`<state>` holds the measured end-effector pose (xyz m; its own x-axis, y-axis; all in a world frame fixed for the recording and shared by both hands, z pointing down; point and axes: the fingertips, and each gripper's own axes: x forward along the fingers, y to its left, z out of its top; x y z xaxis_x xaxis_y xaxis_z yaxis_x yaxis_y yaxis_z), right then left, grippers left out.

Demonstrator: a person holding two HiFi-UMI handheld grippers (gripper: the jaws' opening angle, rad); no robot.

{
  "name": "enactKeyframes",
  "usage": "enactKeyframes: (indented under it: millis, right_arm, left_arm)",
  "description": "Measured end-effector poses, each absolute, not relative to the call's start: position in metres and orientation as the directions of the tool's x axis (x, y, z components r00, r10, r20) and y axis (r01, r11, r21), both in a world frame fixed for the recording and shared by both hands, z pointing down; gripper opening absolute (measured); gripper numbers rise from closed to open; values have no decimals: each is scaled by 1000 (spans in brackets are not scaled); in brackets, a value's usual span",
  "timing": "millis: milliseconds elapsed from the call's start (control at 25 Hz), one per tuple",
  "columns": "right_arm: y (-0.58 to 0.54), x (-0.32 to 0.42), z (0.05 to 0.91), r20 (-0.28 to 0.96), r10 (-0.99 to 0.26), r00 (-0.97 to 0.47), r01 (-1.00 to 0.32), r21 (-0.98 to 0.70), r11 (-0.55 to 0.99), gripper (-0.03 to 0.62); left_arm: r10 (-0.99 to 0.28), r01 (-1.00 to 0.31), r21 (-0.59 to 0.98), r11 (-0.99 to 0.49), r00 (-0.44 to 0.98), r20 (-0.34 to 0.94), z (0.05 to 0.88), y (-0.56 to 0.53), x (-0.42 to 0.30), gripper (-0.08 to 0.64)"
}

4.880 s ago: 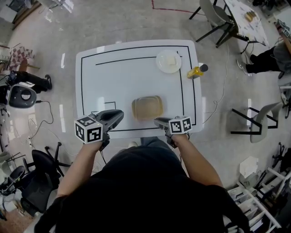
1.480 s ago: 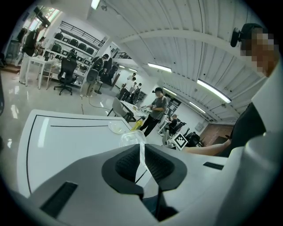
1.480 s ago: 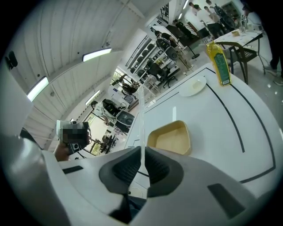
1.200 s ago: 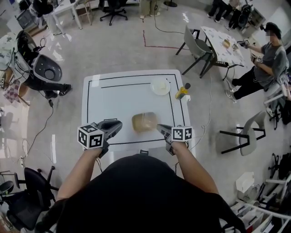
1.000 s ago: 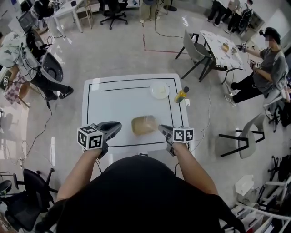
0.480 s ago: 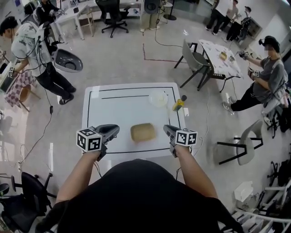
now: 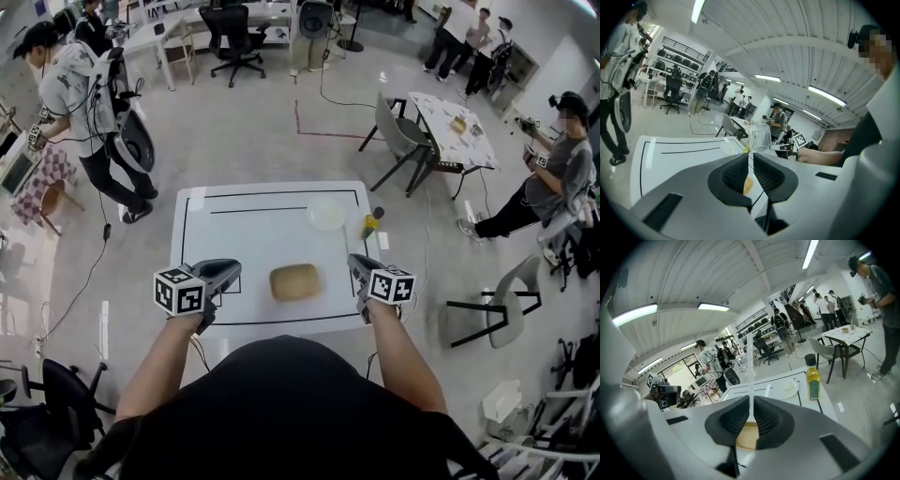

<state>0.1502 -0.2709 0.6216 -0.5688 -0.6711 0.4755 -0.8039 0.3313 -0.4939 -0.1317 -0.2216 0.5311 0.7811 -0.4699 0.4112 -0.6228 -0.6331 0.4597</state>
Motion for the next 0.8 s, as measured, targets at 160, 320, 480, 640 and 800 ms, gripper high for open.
enactKeyframes:
  millis: [160,320,480,640,800]
  right_arm:
    - [-278,155,609,462,-695,-550,-817,-470,334,43]
    - [-282,155,600,457,-708,-539,-827,-445,343,43]
    - [-284,152,586,442,-716,-541,-827,-436,356,43]
    - [-287,150,571,420,-733,-535,-830,-423,363,43]
    - [-288,147,557,399,-742,-539,-828,-411,381,43]
  left_arm:
    - [-482,-630,452,-632,776,408,529,-226,-137,51]
    - [-497,-635,444,-632,772,397,525,-232,-138,51]
    - [-508,-638,425,-642,769,388,514,-236,-136,51]
    - [-514,-641,410,-648,766,386,508,-239,-136,51]
    - [-518,-644,404,-650,764,386,506,-237,-137,51]
